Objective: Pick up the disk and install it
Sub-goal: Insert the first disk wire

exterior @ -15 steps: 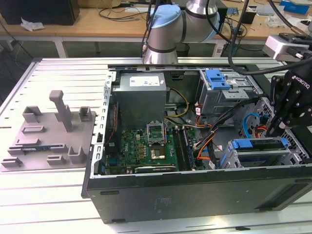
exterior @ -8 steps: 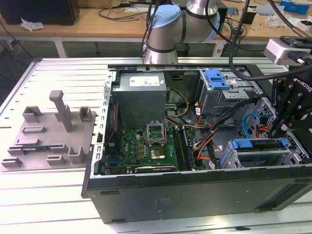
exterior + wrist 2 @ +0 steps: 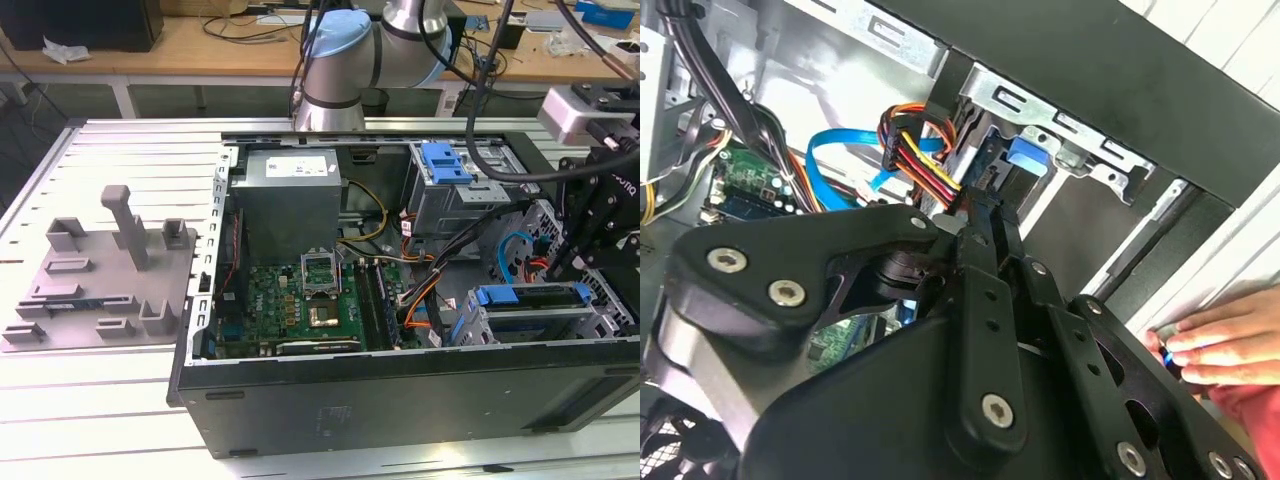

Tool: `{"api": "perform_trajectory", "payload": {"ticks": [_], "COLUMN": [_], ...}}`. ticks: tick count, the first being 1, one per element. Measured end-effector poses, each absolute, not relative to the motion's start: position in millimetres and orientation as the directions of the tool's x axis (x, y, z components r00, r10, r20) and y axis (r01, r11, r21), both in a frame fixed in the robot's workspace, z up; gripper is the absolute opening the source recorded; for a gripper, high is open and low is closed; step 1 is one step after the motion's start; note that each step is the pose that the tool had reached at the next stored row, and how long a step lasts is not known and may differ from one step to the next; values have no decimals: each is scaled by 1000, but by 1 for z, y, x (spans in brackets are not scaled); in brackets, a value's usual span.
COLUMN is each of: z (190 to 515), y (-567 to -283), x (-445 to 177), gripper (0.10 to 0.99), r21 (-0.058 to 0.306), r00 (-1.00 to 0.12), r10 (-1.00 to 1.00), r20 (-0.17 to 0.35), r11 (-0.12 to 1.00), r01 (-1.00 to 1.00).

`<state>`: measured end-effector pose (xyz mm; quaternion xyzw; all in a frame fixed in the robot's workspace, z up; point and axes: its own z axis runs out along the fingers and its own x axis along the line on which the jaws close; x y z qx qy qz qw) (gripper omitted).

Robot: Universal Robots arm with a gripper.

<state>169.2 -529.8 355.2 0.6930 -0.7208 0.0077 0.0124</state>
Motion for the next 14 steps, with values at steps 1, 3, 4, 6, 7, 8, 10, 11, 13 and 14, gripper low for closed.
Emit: {"api": "perform_trajectory", "payload": {"ticks": [1,3,4,6,7,8,10,11,13,14], "z": [355,355,355,355,355,355,355,355,355,355], "y": [-531,-533,-534,-537,-538,-538,-539,-539,-540,-540], "x": [169,168,167,166,166,166,166,166,166,166], "gripper": [169,169,169,169,169,169,169,169,169,169], "r21": [4,1,0,-1,-1,-1,-1,-1,-1,-1], "r00": [-39,-39,-39,-39,-39,-39,-39,-39,-39,-39], "r10": [-999,-999,-999,-999,-999,-999,-999,-999,-999,-999], "r20": [22,11,8,-1,-3,-3,-4,-4,-4,-4], "r11": [39,39,39,39,39,39,39,39,39,39], "r01": [-999,-999,-999,-999,-999,-999,-999,-999,-999,-999]}}
